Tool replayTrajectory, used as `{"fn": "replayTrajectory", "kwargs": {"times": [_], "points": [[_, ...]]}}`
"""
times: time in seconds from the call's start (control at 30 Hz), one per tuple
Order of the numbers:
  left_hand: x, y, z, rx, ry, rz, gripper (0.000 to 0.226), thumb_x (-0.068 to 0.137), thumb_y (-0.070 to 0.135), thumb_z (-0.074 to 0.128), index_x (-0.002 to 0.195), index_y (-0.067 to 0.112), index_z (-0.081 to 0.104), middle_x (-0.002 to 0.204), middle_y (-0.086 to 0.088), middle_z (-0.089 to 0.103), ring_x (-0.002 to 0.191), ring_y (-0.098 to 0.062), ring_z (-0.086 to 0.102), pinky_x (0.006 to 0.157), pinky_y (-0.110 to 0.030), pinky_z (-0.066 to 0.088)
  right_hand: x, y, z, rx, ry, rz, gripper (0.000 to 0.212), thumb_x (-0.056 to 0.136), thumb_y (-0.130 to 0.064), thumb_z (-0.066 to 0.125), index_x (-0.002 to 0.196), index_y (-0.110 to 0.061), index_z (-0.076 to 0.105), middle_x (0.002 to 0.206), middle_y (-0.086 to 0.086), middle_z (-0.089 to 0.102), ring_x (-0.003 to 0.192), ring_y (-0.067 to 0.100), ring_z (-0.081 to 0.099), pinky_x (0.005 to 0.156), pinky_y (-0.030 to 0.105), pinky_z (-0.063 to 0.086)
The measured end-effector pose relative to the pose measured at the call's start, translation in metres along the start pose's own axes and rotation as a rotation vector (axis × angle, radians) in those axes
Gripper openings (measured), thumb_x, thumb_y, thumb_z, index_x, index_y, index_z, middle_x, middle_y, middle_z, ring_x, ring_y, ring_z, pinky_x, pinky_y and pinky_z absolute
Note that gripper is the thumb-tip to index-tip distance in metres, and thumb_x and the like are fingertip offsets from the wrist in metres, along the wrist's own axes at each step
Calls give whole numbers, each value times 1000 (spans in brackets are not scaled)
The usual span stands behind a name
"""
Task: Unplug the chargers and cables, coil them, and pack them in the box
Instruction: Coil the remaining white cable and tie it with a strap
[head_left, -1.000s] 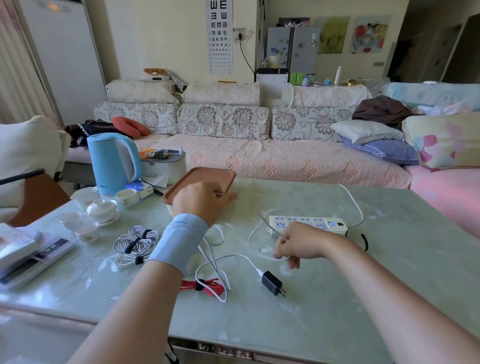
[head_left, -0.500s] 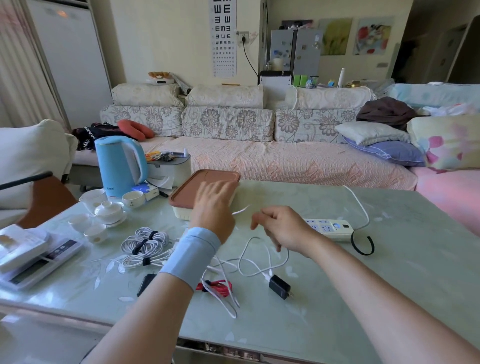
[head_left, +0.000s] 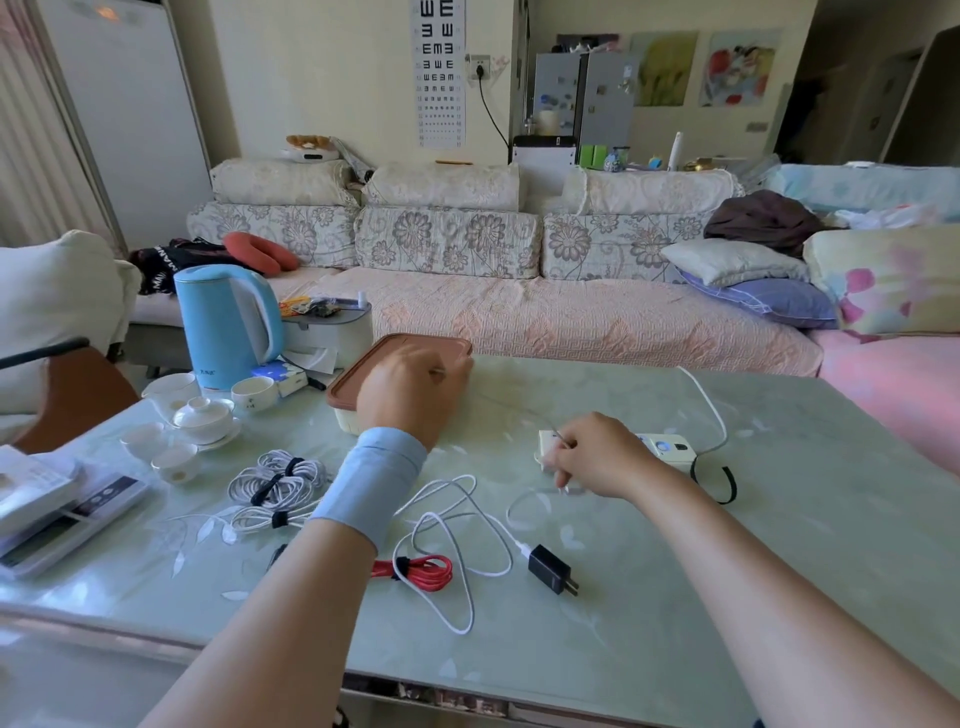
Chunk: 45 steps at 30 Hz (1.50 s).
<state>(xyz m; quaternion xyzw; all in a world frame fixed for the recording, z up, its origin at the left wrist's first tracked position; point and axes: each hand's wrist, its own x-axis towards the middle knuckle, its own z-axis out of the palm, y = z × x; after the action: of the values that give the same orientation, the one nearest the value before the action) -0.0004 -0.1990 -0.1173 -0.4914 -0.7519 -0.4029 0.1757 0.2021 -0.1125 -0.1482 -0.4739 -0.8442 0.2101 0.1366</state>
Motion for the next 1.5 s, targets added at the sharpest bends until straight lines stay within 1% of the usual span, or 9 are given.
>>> {"fn": "replayTrajectory", "kwargs": {"times": [0.1, 0.3, 0.47, 0.67, 0.77, 0.97, 1.23, 1.4, 1.5], "points": [[7, -20, -9, -71, 171, -142, 50, 88, 40, 59, 51, 18, 35, 64, 0, 43, 62, -26, 42, 55, -30, 24, 7, 9, 3, 43, 105, 40, 38, 88, -33, 65, 55, -15, 58, 47, -8, 44, 54, 14, 44, 51, 29, 28], [3, -43, -6, 201, 183, -190, 32, 83, 41, 63, 73, 11, 68, 88, -11, 57, 89, -34, 50, 81, -41, 39, 9, -9, 11, 523, -26, 48, 46, 97, -37, 52, 60, -12, 61, 59, 5, 70, 71, 24, 70, 73, 27, 52], [-15, -9, 8, 347, -91, 214, 55, 67, -1, 58, 118, 21, 61, 115, -7, 59, 114, -33, 49, 116, -51, 17, -1, -30, 21, 462, -57, 19, 38, 92, -36, 55, 63, -13, 52, 45, 0, 40, 43, 20, 48, 58, 38, 57], [-33, 34, 14, -324, -620, 55, 50, 80, -3, 38, 117, 25, 57, 86, -4, 66, 72, -22, 63, 60, -25, 47, -4, -41, 16, 537, 15, -60, 37, 88, -27, 59, 53, -23, 46, 50, -8, 33, 49, 15, 31, 46, 25, 26], [-26, 28, 5, -91, -470, 49, 15, 90, 33, 47, 90, 32, 61, 72, 6, 59, 71, -21, 58, 60, -27, 40, -1, -28, 10, 492, -25, -46, 35, 85, -34, 69, 59, -22, 47, 59, -4, 43, 49, 12, 34, 48, 24, 27], [-14, 9, 10, 135, -106, 50, 36, 90, 51, 50, 74, 21, 59, 71, 6, 56, 67, -21, 52, 55, -26, 37, -1, -6, 5, 330, -280, 23, 25, 93, -34, 62, 78, -14, 63, 68, 1, 72, 52, 16, 54, 56, 26, 41], [-9, -31, 22, 54, -350, -178, 18, 95, 23, 48, 84, 16, 60, 89, -12, 65, 82, -33, 58, 67, -30, 44, 4, 5, 22, 368, -317, 196, 38, 103, -37, 40, 89, -14, 67, 68, 2, 37, 50, 20, 40, 53, 31, 50], [-23, -31, 35, 39, -610, -48, 56, 78, -12, 38, 119, 22, 55, 123, -4, 57, 108, -25, 56, 95, -35, 47, 3, -10, 55, -206, -365, 17, 38, 97, -5, 33, 116, -9, 66, 105, 7, 64, 90, 27, 60, 72, 29, 48], [-30, -25, 34, 139, -746, 80, 57, 84, 1, 46, 133, 31, 46, 130, 8, 56, 121, -20, 51, 113, -37, 30, 6, -7, 74, -311, -409, 30, 23, 94, -2, 36, 90, -5, 59, 95, 10, 59, 82, 26, 50, 62, 29, 38]]}}
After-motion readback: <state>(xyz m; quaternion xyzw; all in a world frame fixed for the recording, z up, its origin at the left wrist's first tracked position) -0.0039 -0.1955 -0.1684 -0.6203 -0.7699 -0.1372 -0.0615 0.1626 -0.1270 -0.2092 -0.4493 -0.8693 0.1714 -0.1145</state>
